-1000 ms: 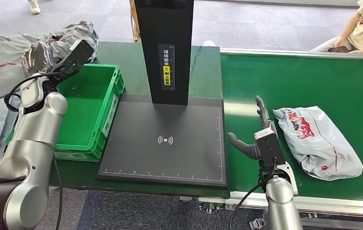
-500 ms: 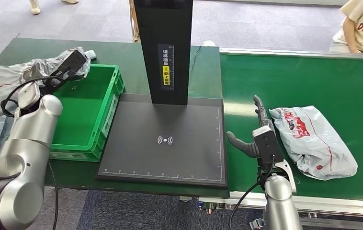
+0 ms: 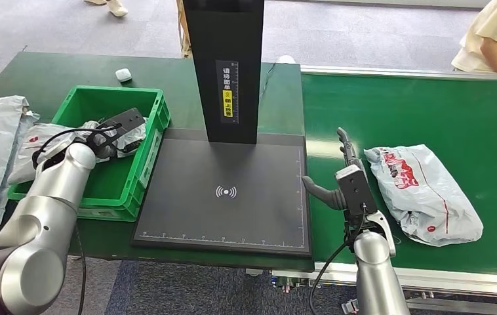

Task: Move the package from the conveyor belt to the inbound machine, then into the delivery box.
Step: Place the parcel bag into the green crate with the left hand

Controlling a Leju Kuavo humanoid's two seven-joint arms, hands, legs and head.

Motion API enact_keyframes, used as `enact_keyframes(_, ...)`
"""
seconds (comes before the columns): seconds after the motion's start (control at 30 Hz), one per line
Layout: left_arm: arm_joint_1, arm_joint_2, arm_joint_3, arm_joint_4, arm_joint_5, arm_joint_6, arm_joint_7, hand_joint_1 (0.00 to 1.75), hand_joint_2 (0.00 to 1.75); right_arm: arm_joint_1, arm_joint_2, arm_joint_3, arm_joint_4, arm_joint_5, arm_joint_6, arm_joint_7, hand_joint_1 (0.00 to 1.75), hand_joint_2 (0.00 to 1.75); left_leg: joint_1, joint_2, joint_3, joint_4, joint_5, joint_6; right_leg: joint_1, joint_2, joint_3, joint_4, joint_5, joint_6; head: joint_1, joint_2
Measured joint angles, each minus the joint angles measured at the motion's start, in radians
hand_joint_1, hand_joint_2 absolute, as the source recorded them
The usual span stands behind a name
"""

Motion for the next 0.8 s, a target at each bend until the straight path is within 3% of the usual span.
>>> enact_keyframes(0.03, 0.001, -0.002, 0.003, 0.003, 0.003, 0.0, -0.004, 0.16, 1.75, -0.001, 0.0, 0.001, 0.004, 0.0, 0.0, 0.0, 0.0, 1.75, 0.0, 0.0, 0.0, 0.0, 0.0, 0.0, 0.0, 0.0, 0.0, 0.0, 0.0, 0.0, 0.0, 0.0)
enact_keyframes(0.07, 0.002, -0.003, 0.006, 0.005, 0.005, 0.002, -0.007, 0.0, 1.75, -0.001, 0.0, 0.001, 0.006, 0.0, 0.0, 0.0, 0.0, 1.75, 0.0, 0.0, 0.0, 0.0, 0.0, 0.0, 0.0, 0.0, 0.0, 0.0, 0.0, 0.0, 0.0, 0.0)
enact_keyframes(0.33, 0.005, -0.014, 0.017, 0.011, 0.005, 0.031, -0.008, 0.0, 1.75, -0.004, 0.0, 0.006, 0.019, -0.004, 0.0, 0.0, 0.0, 1.75, 0.0, 0.0, 0.0, 0.0, 0.0, 0.0, 0.0, 0.0, 0.0, 0.0, 0.0, 0.0, 0.0, 0.0)
enact_keyframes(0.5, 0.006, -0.015, 0.021, 0.011, 0.004, 0.102, -0.009, 0.0, 1.75, -0.004, -0.001, 0.006, 0.019, -0.005, 0.0, 0.0, 0.0, 1.75, 0.0, 0.0, 0.0, 0.0, 0.0, 0.0, 0.0, 0.0, 0.0, 0.0, 0.0, 0.0, 0.0, 0.0)
enact_keyframes(0.8, 0.011, -0.048, 0.018, -0.049, 0.06, 0.268, -0.131, 0.0, 1.75, 0.007, -0.009, 0.006, 0.006, -0.007, -0.001, 0.001, 0.0, 1.75, 0.0, 0.0, 0.0, 0.0, 0.0, 0.0, 0.0, 0.0, 0.0, 0.0, 0.0, 0.0, 0.0, 0.0)
